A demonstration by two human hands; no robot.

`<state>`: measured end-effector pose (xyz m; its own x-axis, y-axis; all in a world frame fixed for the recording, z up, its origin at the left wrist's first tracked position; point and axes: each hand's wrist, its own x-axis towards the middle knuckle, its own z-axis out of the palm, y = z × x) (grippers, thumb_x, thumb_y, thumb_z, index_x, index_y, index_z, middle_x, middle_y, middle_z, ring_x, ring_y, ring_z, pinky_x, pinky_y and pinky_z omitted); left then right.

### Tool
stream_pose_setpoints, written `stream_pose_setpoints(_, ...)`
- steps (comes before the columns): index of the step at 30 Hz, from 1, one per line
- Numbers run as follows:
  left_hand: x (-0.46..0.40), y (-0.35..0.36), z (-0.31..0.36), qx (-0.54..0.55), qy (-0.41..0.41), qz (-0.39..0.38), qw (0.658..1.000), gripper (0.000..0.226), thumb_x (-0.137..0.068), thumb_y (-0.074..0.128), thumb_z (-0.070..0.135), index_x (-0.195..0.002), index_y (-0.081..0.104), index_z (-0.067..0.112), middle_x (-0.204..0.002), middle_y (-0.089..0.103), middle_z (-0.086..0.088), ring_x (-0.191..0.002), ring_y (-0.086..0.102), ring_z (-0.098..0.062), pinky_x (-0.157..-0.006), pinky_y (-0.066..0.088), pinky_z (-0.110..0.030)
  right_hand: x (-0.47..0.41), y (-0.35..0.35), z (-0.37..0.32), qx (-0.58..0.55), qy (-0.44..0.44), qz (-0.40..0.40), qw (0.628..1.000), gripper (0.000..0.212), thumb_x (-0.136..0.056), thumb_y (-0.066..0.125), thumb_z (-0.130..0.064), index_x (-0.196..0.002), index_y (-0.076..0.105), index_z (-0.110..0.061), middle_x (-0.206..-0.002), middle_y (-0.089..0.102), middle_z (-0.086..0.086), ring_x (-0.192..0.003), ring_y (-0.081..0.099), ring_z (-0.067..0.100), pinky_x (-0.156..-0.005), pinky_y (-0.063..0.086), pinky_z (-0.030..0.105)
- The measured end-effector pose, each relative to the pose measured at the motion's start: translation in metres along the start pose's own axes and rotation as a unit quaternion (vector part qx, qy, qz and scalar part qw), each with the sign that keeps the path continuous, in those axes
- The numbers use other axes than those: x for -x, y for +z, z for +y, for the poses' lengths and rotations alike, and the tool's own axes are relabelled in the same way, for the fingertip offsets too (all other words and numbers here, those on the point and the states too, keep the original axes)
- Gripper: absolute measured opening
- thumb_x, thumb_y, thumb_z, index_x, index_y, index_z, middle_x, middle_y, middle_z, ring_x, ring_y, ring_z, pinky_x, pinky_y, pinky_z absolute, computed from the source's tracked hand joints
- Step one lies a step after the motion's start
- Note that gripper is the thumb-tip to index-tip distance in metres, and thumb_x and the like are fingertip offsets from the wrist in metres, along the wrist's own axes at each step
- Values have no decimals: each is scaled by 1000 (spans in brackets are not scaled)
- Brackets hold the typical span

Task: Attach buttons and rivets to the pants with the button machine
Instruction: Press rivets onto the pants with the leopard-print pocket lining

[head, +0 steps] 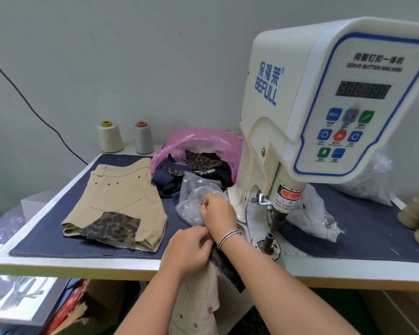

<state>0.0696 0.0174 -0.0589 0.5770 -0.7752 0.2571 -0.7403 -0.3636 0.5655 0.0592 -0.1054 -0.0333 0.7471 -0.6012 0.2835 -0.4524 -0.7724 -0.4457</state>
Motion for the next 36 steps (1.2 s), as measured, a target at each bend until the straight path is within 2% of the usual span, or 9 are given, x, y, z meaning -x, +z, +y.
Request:
stream_pose_setpoints(4,1,-1,0,-6,2,-7,1000,10,-90,52,32,-89,61,26,-91,66,12,-88,58,-11,-76,35,-27,11,-6,7,-197,42,46,978,10,-85,58,-15,-76,55,-16,-81,61,-1,-76,56,17,-67,40,25)
stream_pose_setpoints(6,1,-1,0,-10,2,-7,1000,9,-91,53,33,-86,58,28,-87,64,13,-87,58,-10,-75,34,-27,18,-14,9,-307,78,53,947,15,-83,62,-12,-71,55,-18,-71,60,-6,-68,54,9,-64,40,20)
stream_pose_setpoints(9,2,-3,2,-8,-7,-10,1000,14,-90,53,33,-77,49,36,-74,56,18,-81,56,-9,-71,29,-26,33,-30,6,-431,85,31,898,20,-83,63,-4,-68,56,-16,-70,60,0,-66,54,10,-66,46,24)
stream_pose_setpoints(16,2,-5,5,-4,-24,-14,1000,16,-90,55,31,-75,50,31,-74,58,15,-78,54,-9,-70,29,-28,84,-71,8,-572,107,-28,812,9,-80,70,-2,-82,66,-9,-70,67,-4,-68,62,5,-66,50,16)
stream_pose_setpoints(22,2,-5,6,7,-39,-30,999,16,-92,55,29,-79,51,37,-82,60,18,-86,56,-8,-73,32,-27,117,-95,46,-636,216,-23,741,4,-78,72,-1,-81,71,-4,-66,66,6,-58,60,10,-60,51,17)
stream_pose_setpoints(26,3,-6,7,6,-45,-34,998,13,-92,55,29,-81,53,36,-83,60,18,-86,55,-8,-73,33,-27,126,-105,67,-550,208,14,809,5,-76,75,-13,-74,76,-17,-64,67,-2,-59,60,4,-60,48,15)
stream_pose_setpoints(29,2,-6,7,8,-44,-32,999,16,-92,55,29,-79,52,38,-82,60,18,-84,54,-5,-72,32,-26,117,-113,84,-527,212,49,821,6,-78,74,-14,-76,76,-19,-66,70,-10,-59,61,-5,-56,44,8)
stream_pose_setpoints(33,2,-7,8,8,-45,-36,998,18,-92,56,28,-78,51,39,-81,60,19,-83,54,-5,-72,33,-26,102,-111,96,-475,201,36,856,5,-81,72,-18,-84,74,-21,-81,73,-10,-80,67,3,-69,46,15)
stream_pose_setpoints(36,2,-7,8,13,-48,-36,998,17,-92,56,29,-78,51,39,-81,60,20,-84,54,-4,-70,34,-25,98,-107,100,-448,174,17,877,3,-82,71,-18,-82,73,-20,-79,71,-9,-80,65,6,-73,48,19)
